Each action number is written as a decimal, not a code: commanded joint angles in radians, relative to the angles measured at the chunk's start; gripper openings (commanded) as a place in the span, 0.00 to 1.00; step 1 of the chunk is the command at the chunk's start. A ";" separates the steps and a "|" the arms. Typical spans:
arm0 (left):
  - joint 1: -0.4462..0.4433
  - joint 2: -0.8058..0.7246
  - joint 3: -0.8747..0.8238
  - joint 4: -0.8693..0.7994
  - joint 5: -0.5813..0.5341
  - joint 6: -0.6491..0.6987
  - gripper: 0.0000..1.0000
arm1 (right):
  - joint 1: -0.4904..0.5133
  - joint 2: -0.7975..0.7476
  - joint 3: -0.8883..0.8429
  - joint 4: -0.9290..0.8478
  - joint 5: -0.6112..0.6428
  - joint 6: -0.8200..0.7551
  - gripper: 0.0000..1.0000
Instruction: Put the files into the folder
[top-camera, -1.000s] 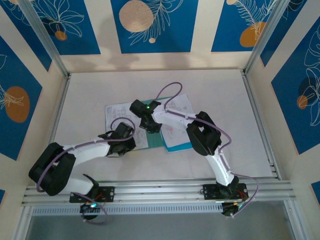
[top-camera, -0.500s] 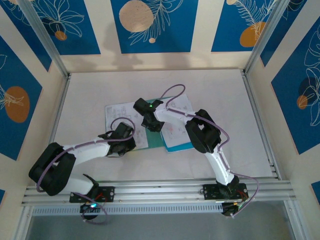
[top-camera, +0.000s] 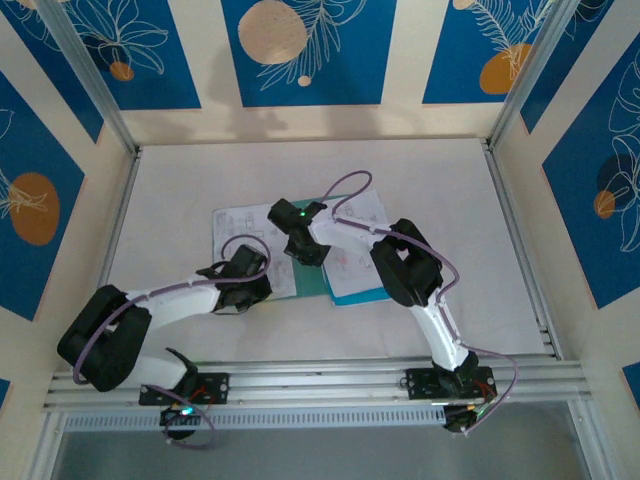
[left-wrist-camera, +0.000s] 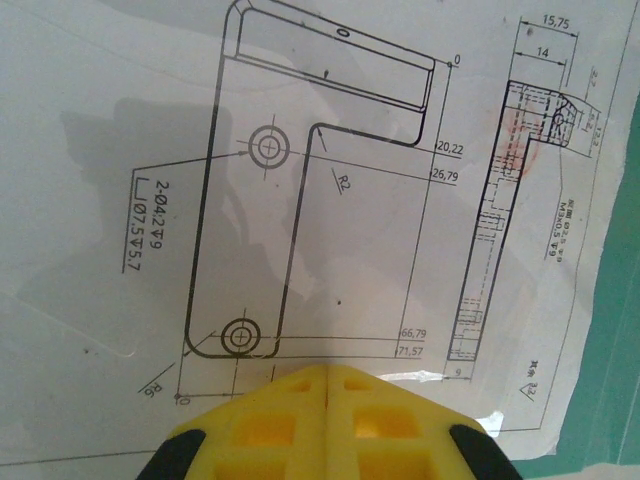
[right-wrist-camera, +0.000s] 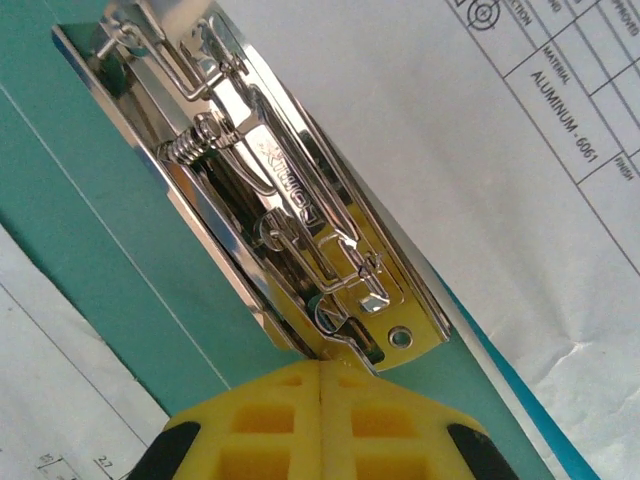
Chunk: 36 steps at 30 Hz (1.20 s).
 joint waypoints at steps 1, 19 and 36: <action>0.014 0.037 -0.061 -0.158 -0.051 0.014 0.00 | -0.037 0.055 -0.072 -0.093 0.040 -0.023 0.00; 0.017 0.023 -0.067 -0.167 -0.061 0.006 0.00 | -0.135 0.038 -0.230 0.164 -0.125 -0.373 0.00; 0.017 0.006 -0.069 -0.180 -0.064 0.004 0.00 | -0.133 0.129 -0.068 -0.081 -0.061 -0.470 0.00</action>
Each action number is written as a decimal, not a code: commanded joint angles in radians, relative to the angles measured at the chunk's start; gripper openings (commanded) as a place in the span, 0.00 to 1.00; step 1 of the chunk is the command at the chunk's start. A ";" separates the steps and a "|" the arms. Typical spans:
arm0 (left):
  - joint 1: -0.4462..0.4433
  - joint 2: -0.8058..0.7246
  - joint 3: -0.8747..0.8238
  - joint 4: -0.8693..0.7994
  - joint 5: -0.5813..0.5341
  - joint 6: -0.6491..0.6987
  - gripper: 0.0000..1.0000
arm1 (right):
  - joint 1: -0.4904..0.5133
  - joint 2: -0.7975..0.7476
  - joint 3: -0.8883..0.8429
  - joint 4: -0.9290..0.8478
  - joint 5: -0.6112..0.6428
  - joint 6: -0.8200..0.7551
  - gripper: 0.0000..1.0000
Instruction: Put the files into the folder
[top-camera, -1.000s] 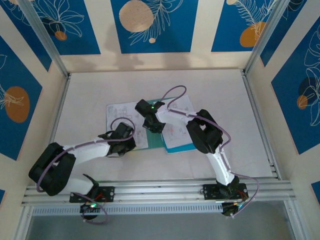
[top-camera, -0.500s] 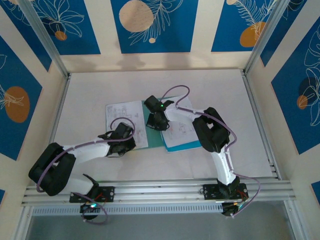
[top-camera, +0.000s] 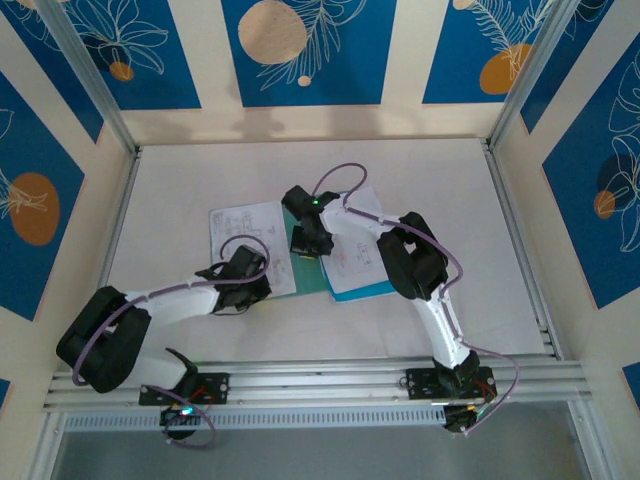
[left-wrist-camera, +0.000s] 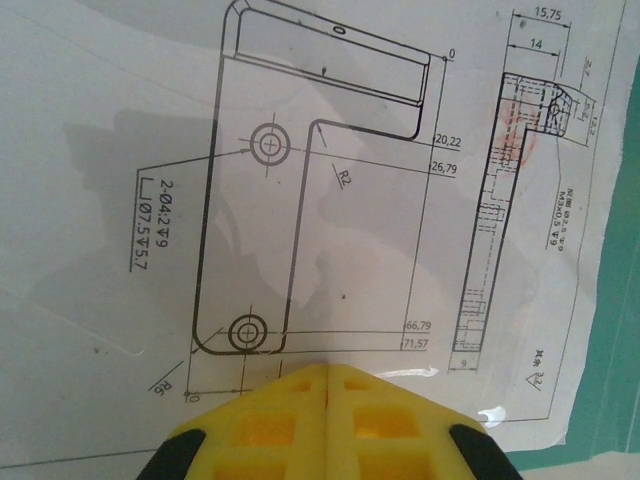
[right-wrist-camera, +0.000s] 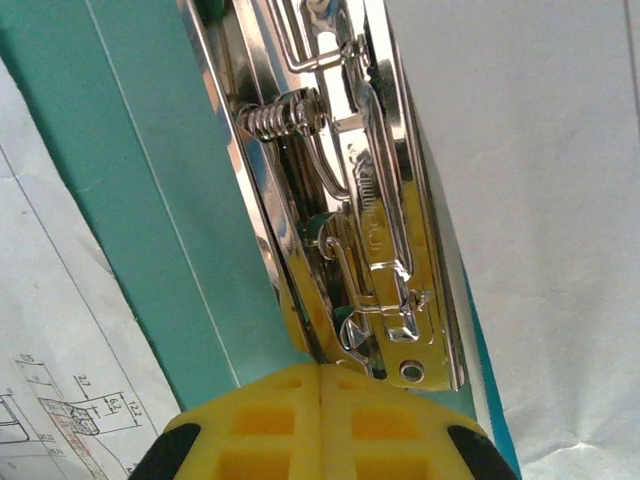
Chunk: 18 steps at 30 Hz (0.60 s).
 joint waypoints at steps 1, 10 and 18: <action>0.014 0.014 -0.055 -0.202 -0.048 0.006 0.00 | -0.040 0.101 -0.089 -0.077 0.148 -0.048 0.00; 0.014 0.016 -0.057 -0.201 -0.048 0.005 0.00 | -0.027 -0.105 -0.104 0.011 0.181 -0.112 0.03; 0.014 0.020 -0.055 -0.195 -0.045 0.006 0.00 | -0.003 -0.259 -0.150 0.072 0.175 -0.078 0.04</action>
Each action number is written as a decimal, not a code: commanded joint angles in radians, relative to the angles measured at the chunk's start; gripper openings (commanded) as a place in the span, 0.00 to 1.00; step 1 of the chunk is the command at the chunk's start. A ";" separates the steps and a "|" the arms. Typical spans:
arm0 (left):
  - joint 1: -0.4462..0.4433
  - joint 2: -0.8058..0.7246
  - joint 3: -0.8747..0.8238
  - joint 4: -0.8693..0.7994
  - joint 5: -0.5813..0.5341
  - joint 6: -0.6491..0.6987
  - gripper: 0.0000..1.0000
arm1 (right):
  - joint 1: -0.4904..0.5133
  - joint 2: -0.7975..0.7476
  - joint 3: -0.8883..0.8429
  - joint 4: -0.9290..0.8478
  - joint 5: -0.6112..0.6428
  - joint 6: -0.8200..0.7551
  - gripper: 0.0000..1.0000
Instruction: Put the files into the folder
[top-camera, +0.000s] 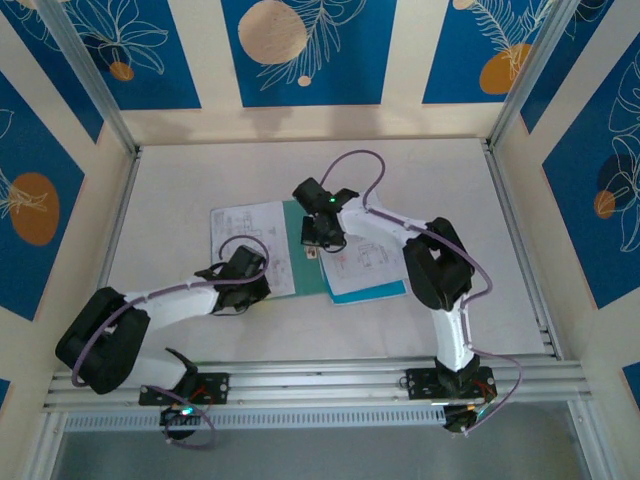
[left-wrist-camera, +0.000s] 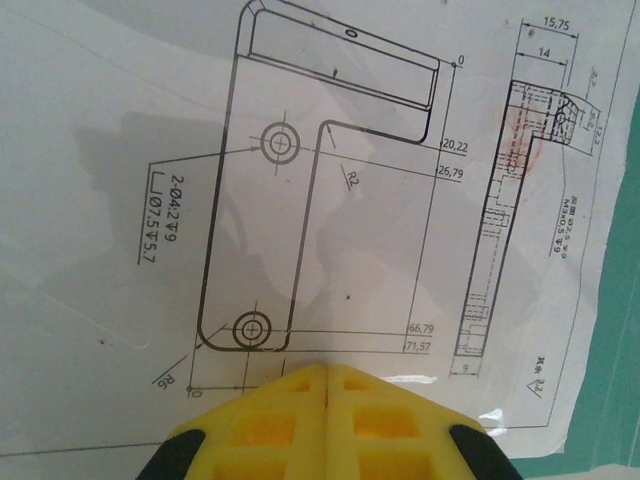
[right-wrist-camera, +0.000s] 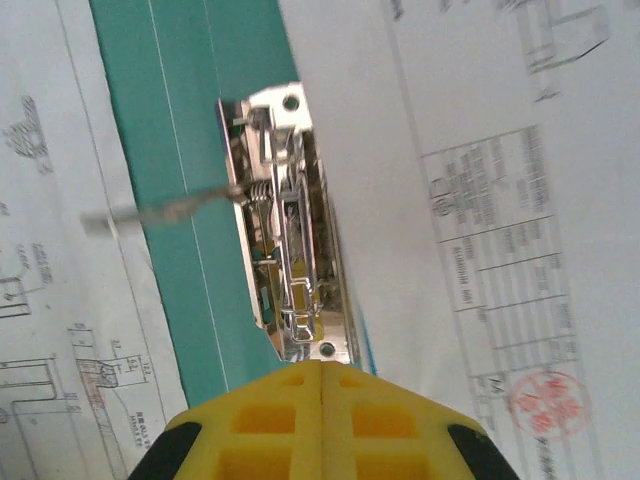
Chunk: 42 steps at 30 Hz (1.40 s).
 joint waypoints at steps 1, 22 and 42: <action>0.013 0.025 -0.053 -0.183 -0.036 0.006 0.00 | 0.012 -0.048 -0.012 -0.005 0.042 0.013 0.04; 0.014 0.034 -0.043 -0.176 -0.033 0.025 0.00 | 0.008 -0.073 -0.143 0.267 -0.235 0.441 0.76; 0.015 0.019 -0.044 -0.186 -0.028 0.050 0.00 | -0.051 0.127 0.039 0.337 -0.296 0.717 0.65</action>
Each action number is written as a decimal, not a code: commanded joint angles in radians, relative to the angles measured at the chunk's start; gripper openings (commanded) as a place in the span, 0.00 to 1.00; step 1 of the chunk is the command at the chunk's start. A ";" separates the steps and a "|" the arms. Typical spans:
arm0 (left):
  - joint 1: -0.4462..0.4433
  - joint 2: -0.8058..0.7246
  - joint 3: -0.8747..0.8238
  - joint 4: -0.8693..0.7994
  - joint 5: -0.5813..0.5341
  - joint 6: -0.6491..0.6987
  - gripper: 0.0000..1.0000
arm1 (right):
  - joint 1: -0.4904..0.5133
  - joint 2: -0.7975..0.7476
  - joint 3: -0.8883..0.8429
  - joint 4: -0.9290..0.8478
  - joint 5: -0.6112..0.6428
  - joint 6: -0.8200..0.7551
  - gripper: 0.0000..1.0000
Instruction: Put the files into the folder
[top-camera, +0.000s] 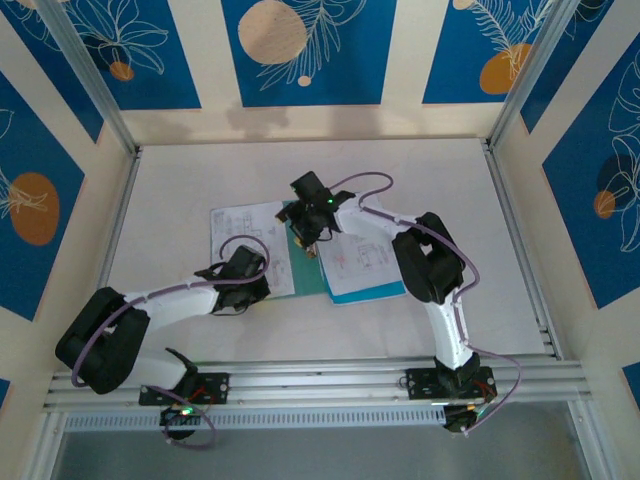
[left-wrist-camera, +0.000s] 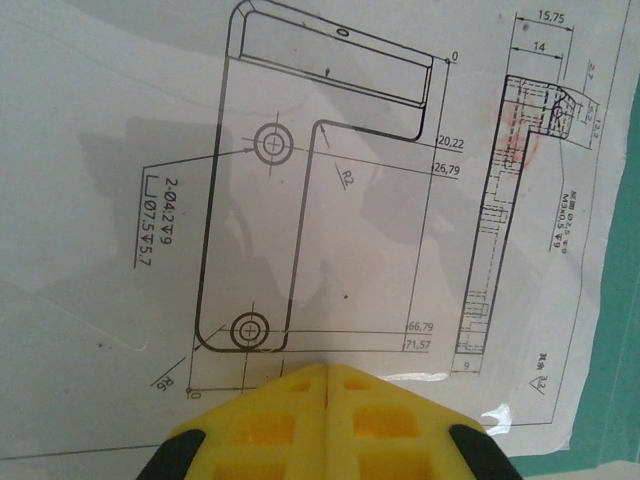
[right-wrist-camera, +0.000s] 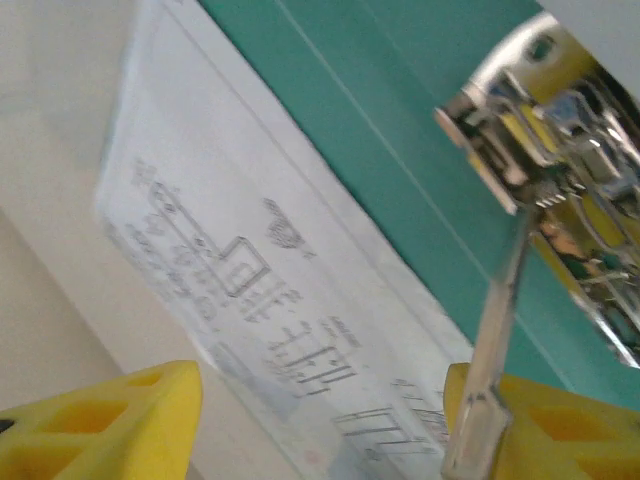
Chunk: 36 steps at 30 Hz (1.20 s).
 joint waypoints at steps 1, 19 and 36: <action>0.015 0.018 -0.047 -0.182 -0.027 0.025 0.00 | -0.023 0.035 0.025 -0.012 -0.013 0.038 0.65; 0.017 0.021 -0.043 -0.194 -0.030 0.043 0.00 | -0.119 0.193 0.299 -0.086 -0.087 -0.060 0.59; 0.005 -0.085 0.139 -0.316 0.003 0.127 0.26 | -0.119 -0.512 -0.483 -0.144 0.120 -0.223 0.40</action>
